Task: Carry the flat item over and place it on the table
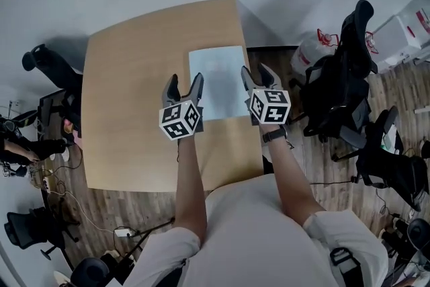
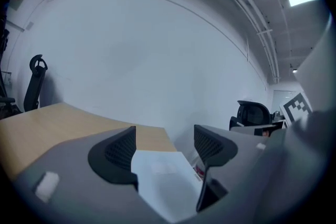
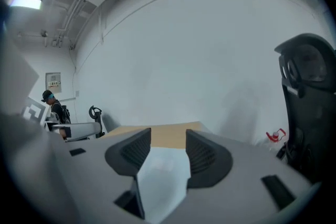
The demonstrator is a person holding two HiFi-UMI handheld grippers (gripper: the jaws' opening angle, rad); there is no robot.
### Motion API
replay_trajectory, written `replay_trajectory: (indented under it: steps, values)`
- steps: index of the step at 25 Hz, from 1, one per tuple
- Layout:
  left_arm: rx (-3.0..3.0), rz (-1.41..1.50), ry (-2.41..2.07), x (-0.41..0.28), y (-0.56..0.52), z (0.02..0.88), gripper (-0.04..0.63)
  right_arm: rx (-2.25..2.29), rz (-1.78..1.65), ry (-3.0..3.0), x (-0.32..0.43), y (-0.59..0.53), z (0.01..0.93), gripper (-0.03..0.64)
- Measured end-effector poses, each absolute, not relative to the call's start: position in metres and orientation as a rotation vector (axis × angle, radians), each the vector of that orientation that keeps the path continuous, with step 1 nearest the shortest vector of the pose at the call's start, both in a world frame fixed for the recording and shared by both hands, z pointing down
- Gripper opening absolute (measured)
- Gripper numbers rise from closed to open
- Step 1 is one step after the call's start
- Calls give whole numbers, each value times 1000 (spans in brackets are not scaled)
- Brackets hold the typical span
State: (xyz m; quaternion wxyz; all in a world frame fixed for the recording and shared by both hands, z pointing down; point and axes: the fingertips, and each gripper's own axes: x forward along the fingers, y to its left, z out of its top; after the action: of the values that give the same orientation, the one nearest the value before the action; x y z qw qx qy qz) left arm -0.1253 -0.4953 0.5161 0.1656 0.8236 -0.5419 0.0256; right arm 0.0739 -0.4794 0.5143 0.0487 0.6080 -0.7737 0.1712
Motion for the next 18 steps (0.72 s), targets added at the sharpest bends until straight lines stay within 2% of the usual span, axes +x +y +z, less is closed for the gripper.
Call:
replay_trajectory:
  steps: [11,18]
  values:
    - [2488,47,-1608,-111,-449,453,187,1862,221,-2421,54,-438,446,100]
    - [2537,8,-1653,-112,-424,426,86,1877,162,-2448,50,-413,427,65]
